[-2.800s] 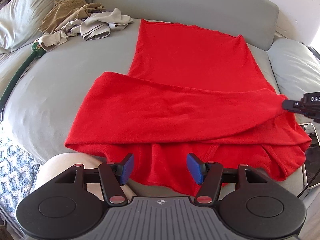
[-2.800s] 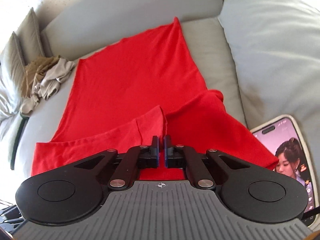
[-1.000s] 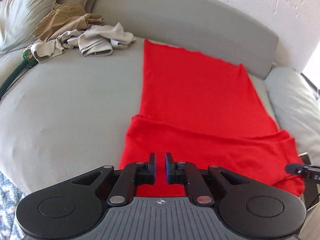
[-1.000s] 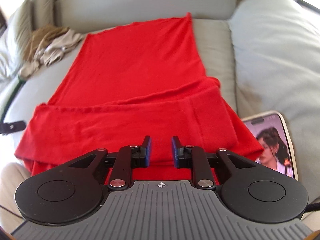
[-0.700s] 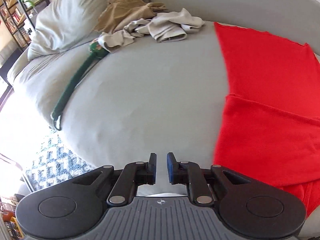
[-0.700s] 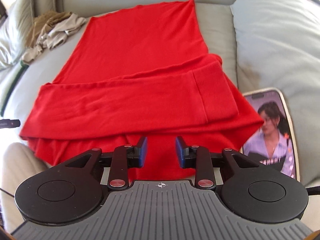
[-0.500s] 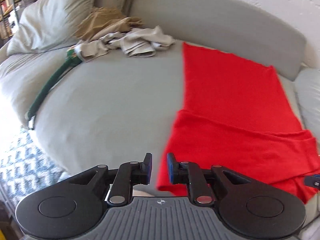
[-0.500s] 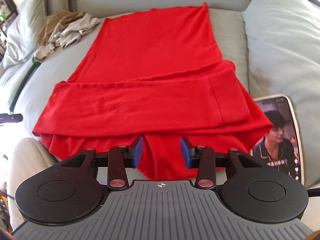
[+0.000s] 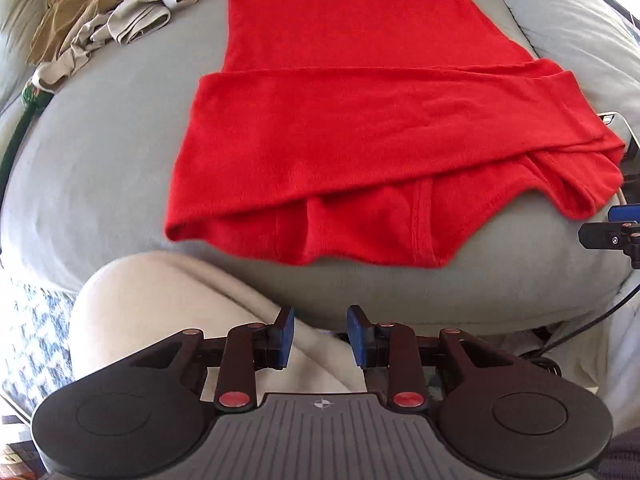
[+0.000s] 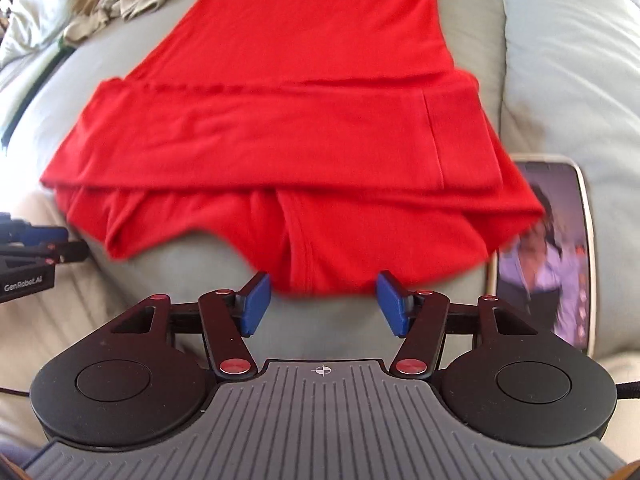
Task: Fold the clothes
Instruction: 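Open both tools and lift them off the T-shirt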
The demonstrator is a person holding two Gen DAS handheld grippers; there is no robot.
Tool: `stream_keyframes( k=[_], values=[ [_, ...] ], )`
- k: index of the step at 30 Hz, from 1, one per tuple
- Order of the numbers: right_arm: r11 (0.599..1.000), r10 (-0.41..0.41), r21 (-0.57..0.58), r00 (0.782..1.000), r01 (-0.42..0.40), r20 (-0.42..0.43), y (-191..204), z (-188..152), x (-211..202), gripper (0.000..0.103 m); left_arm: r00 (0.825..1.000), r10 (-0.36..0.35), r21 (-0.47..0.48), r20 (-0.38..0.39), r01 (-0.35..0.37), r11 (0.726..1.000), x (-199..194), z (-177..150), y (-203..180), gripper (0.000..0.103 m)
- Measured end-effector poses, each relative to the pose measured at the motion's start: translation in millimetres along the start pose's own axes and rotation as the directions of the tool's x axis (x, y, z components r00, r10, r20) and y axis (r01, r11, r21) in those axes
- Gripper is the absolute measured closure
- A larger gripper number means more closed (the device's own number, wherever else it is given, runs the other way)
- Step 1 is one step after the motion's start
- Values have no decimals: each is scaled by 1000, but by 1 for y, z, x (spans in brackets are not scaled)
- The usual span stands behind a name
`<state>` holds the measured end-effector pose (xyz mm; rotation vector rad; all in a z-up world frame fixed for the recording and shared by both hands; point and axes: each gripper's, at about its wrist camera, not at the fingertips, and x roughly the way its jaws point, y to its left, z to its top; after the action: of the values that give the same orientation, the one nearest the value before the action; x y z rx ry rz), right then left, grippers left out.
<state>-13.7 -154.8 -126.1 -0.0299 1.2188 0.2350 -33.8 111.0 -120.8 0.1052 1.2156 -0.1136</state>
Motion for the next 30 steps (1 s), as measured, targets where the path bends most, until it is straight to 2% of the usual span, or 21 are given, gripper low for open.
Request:
stream_keyframes(
  k=[2, 4, 6, 7, 8, 10, 12, 14, 16, 18, 20, 24, 26, 30],
  values=[
    [998, 38, 51, 999, -37, -7, -6, -7, -11, 42, 998, -35, -31, 60, 37, 999, -13, -1, 5, 74],
    [993, 83, 83, 995, -87, 49, -9, -5, -25, 42, 990, -59, -62, 125, 67, 996, -20, 8, 5, 71],
    [990, 90, 95, 988, -102, 125, -7, 2, -36, 42, 982, -54, -76, 181, 69, 995, -23, 19, -1, 71],
    [990, 86, 93, 984, -101, 158, -5, 8, -38, 46, 979, -50, -75, 199, 66, 995, -20, 24, -7, 72],
    [992, 76, 88, 981, -93, 178, -2, 13, -37, 59, 977, -49, -71, 209, 65, 995, -16, 30, -13, 73],
    [994, 49, 86, 982, -66, 184, 4, 21, -26, 78, 976, -51, -36, 213, 60, 998, -5, 36, -27, 73],
    [995, 17, 96, 989, -32, 149, 6, 25, -8, 78, 981, -52, 43, 186, 44, 998, 9, 32, -45, 73],
    [995, 16, 102, 996, -25, 89, 7, 21, 7, 76, 984, -36, 112, 174, 17, 994, 15, 21, -57, 73],
    [997, 14, 72, 997, -19, 75, 10, 13, 9, 75, 986, -23, 167, 162, -5, 986, 17, 10, -65, 73],
    [1000, 10, 25, 998, -12, 56, 15, 4, 5, 73, 994, -62, 155, 93, 47, 987, 15, 5, -58, 72],
    [1000, 28, 2, 999, -28, 21, 19, -3, -2, 56, 995, -82, 114, 49, 76, 991, 12, -1, -48, 72],
    [998, 68, 10, 998, -68, 14, 21, -15, -15, 50, 995, -44, 62, 89, 38, 997, -3, -10, -30, 71],
    [997, 78, 6, 996, -79, 38, 24, -16, -25, 44, 992, -48, 10, 114, 47, 999, -11, -10, -21, 70],
    [995, 104, -5, 991, -104, 86, 30, -9, -46, 41, 982, -54, -48, 178, 63, 997, -29, -3, -11, 66]
  ],
)
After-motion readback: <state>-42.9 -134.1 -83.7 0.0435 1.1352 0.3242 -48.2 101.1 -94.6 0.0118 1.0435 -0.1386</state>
